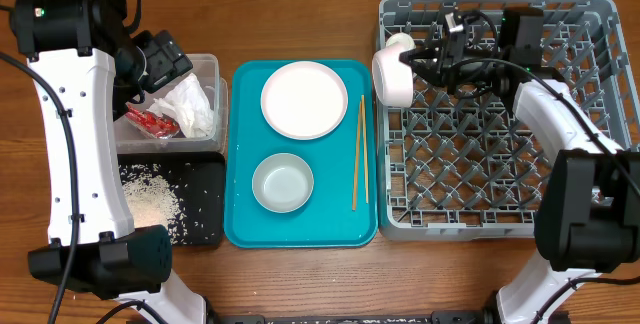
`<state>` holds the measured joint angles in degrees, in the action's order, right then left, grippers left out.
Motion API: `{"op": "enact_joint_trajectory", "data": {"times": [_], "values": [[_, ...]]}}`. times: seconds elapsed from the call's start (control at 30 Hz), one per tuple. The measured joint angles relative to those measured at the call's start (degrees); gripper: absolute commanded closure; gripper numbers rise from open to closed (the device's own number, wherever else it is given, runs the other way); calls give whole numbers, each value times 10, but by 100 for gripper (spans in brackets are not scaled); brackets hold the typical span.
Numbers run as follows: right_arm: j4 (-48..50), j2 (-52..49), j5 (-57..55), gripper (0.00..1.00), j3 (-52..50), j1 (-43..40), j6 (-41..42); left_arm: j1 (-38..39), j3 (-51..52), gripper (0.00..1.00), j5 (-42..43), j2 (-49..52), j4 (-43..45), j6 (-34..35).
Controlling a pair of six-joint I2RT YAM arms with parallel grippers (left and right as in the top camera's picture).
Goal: Sort waste into correct bins and load items into the dishwasher
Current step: 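Set the pink bowl on its side in the rack and release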
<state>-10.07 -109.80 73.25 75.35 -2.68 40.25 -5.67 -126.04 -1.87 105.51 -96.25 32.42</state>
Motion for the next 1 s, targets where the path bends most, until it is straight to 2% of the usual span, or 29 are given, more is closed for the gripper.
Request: {"op": "enact_joint_trajectory", "data": {"times": [0.43,0.67,0.7,0.9,1.0], "values": [[-5,-1,-13,94,-14,-35,-1,0,0,0,0,0,0,0],[-16,-4,-32,88,-22,-48,-14,0,0,0,0,0,0,0],[-19,-4,-33,86,-22,-52,-16,0,0,0,0,0,0,0],[-39,-4,-37,63,-24,-82,-26,0,0,0,0,0,0,0],[-50,-4,-36,60,-24,-96,-42,0,0,0,0,0,0,0]]}}
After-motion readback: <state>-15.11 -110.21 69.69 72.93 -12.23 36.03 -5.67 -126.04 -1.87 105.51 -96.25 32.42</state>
